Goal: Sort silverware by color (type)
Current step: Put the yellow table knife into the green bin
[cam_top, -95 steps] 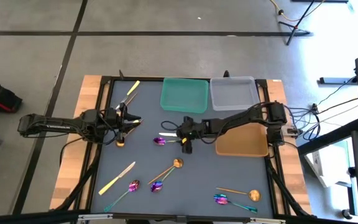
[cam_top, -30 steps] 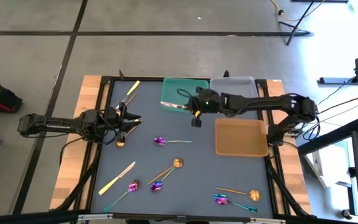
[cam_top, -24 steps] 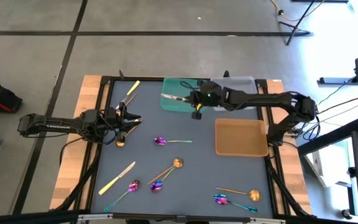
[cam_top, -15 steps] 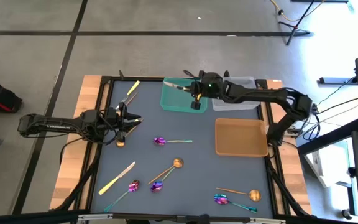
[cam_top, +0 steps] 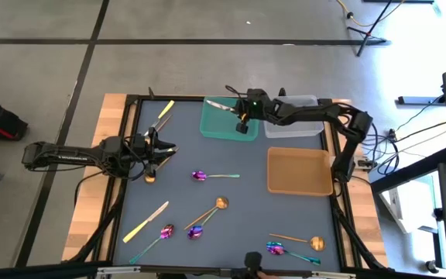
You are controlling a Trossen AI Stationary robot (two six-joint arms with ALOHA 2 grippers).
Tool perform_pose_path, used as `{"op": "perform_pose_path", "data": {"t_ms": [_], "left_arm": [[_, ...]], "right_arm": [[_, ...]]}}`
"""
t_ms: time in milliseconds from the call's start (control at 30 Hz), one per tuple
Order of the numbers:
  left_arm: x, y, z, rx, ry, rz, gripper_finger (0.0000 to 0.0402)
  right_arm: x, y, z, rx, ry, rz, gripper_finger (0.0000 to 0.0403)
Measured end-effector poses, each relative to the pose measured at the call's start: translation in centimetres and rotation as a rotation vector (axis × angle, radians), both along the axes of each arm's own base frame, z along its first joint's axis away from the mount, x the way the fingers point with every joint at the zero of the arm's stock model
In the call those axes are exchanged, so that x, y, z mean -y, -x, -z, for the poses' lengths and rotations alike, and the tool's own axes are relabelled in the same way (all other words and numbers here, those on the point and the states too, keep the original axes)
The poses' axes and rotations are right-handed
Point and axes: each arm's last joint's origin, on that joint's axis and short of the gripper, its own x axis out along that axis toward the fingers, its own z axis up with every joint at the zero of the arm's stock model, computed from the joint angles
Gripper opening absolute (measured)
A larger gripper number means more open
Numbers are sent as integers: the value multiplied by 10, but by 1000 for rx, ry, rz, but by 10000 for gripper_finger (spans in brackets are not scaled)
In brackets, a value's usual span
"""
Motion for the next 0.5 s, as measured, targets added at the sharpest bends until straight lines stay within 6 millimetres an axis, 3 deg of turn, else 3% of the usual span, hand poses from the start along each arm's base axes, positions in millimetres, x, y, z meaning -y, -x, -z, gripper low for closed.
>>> {"op": "perform_pose_path", "data": {"t_ms": [500], "left_arm": [[0, 0, 0, 0, 0, 0, 114]], "right_arm": [[2, -1, 8, -15, -9, 45, 66]]}}
